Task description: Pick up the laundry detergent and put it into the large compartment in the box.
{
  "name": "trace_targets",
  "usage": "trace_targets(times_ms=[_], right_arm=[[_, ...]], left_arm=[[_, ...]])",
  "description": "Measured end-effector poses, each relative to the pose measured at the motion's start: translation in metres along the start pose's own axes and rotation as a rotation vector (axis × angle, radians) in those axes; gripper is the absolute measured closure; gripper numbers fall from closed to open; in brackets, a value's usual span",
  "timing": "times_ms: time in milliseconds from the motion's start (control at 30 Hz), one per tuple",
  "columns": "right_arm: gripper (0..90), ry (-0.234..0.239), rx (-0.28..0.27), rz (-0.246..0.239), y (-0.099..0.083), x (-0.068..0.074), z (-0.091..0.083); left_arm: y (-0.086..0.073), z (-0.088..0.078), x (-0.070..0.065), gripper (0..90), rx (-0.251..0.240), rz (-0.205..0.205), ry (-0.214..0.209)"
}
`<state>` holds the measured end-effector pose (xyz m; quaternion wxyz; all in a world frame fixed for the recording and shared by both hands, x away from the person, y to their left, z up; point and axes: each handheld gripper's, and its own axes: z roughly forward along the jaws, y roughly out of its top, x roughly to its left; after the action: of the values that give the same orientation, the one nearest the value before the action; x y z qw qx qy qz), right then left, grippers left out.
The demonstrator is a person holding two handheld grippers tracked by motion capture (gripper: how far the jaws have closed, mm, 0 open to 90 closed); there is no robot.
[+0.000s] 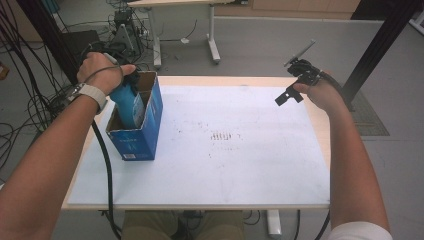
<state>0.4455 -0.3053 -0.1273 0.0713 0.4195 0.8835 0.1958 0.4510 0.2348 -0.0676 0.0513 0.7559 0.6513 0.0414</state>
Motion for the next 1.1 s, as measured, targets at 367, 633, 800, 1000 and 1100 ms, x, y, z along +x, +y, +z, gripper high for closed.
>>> trace_targets(times_ms=[367,633,800,1000,1100], right_arm=[[6.9,0.003,0.006,-0.006,0.003,0.001,0.003],[6.9,0.001,0.010,-0.004,0.003,0.000,0.004],[6.9,0.001,0.011,-0.002,0.003,0.000,0.004],[6.9,0.003,0.011,0.000,0.003,0.000,0.005],[6.9,0.005,0.013,0.002,0.002,-0.001,0.006]], left_arm=[[-0.003,0.024,-0.001,38.9,-0.012,0.002,0.002],[-0.006,0.038,-0.002,38.9,-0.023,0.006,0.005],[-0.006,0.046,-0.002,38.9,-0.014,0.008,0.003],[-0.006,0.053,-0.003,38.9,-0.012,0.011,0.004],[-0.006,0.056,-0.002,38.9,-0.012,0.014,0.001]])
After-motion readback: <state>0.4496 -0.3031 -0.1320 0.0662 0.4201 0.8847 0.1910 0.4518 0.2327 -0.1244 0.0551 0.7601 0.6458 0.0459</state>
